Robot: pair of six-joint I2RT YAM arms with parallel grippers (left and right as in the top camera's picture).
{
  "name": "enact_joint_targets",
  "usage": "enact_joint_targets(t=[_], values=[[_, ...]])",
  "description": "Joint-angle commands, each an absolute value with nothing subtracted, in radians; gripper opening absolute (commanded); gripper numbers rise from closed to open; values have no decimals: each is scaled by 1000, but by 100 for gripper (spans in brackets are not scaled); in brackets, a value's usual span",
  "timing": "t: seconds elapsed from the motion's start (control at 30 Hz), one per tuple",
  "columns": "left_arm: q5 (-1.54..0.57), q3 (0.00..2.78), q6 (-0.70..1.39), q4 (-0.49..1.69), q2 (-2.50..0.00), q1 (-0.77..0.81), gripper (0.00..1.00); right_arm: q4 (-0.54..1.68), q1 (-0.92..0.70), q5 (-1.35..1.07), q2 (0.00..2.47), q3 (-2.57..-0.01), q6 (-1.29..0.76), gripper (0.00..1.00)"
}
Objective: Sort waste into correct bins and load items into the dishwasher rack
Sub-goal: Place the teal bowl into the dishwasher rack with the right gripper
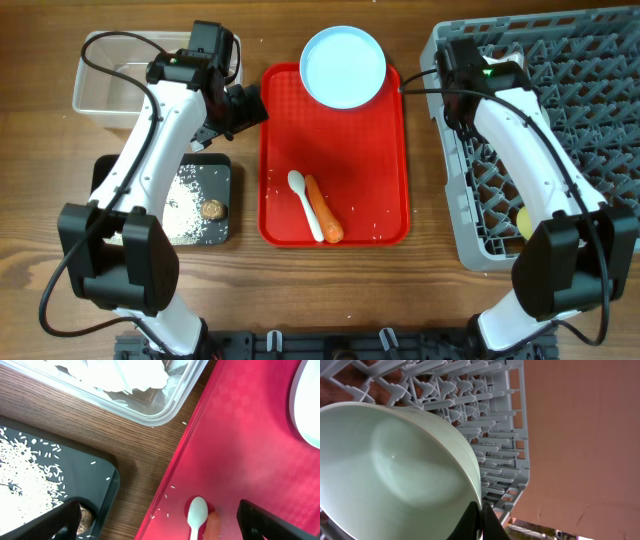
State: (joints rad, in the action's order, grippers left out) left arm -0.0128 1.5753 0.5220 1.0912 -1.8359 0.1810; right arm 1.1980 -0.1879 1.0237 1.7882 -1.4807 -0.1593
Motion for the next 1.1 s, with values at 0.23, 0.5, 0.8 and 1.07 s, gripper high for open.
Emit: enact_joint_targets(t=[0.23, 0.5, 0.8, 1.07], values=[[-2, 1569, 529, 1088, -1819, 178, 100, 1221, -187, 1101, 1814, -1477, -160, 4], [-2, 1569, 529, 1088, -1819, 178, 100, 1262, -187, 1114, 1816, -1477, -156, 4], [-2, 1569, 529, 1088, -1819, 178, 100, 1261, -242, 1071, 1816, -1477, -131, 4], [-2, 1569, 529, 1088, -1819, 178, 100, 1262, -259, 1106, 1824, -1477, -130, 4]])
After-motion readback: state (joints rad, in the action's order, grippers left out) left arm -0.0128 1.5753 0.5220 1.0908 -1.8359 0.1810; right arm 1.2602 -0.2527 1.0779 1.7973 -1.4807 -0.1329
